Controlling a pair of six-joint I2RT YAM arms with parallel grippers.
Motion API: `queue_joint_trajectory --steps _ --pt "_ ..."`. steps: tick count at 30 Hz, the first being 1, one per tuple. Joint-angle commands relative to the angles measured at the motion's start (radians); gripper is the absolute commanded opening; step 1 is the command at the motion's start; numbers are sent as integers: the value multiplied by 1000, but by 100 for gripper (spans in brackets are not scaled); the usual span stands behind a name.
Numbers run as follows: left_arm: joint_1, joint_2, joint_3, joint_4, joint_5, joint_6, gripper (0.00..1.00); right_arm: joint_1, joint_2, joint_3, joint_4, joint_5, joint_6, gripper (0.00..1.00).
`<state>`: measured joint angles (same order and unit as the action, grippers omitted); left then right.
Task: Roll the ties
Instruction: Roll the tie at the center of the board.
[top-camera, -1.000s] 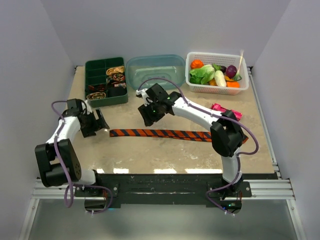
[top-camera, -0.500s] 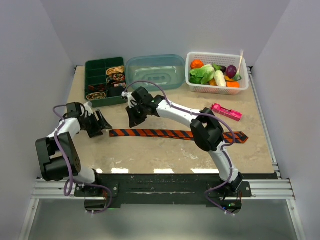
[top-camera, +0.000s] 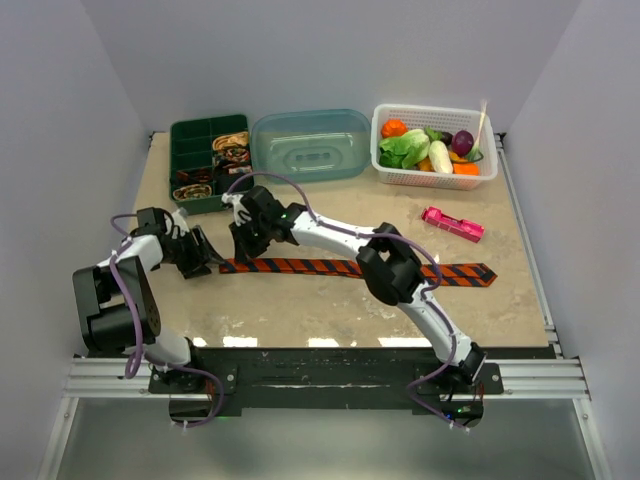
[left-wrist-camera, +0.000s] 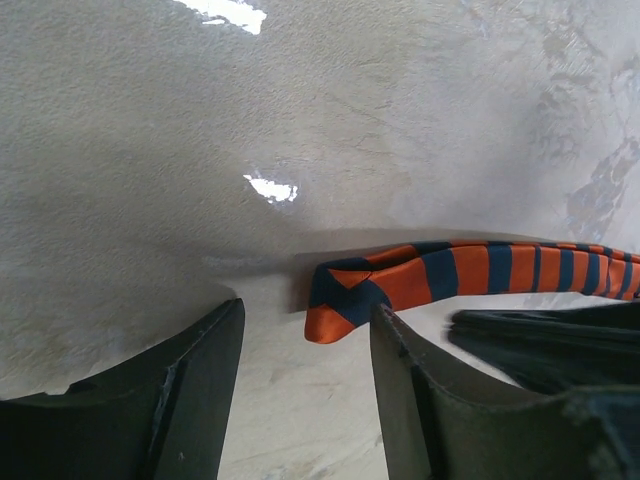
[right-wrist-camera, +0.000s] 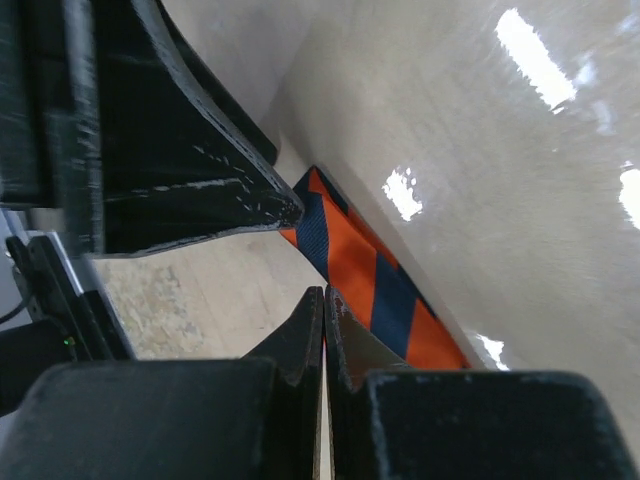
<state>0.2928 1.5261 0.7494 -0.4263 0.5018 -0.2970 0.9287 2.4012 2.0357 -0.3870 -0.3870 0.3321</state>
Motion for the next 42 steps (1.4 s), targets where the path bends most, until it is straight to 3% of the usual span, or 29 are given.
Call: queue_joint_trajectory --steps 1,10,21,33,42 --pt "-9 28 -5 11 6 -7 57 25 52 75 20 7 31 0" --pt "-21 52 -5 20 18 -2 54 33 90 80 40 65 42 0" --pt "-23 49 11 24 9 4 53 32 -42 0 106 51 53 0" --pt "-23 62 36 26 0 27 53 32 58 72 65 227 28 0" --pt "-21 66 45 29 -6 29 53 32 95 46 46 226 10 0"
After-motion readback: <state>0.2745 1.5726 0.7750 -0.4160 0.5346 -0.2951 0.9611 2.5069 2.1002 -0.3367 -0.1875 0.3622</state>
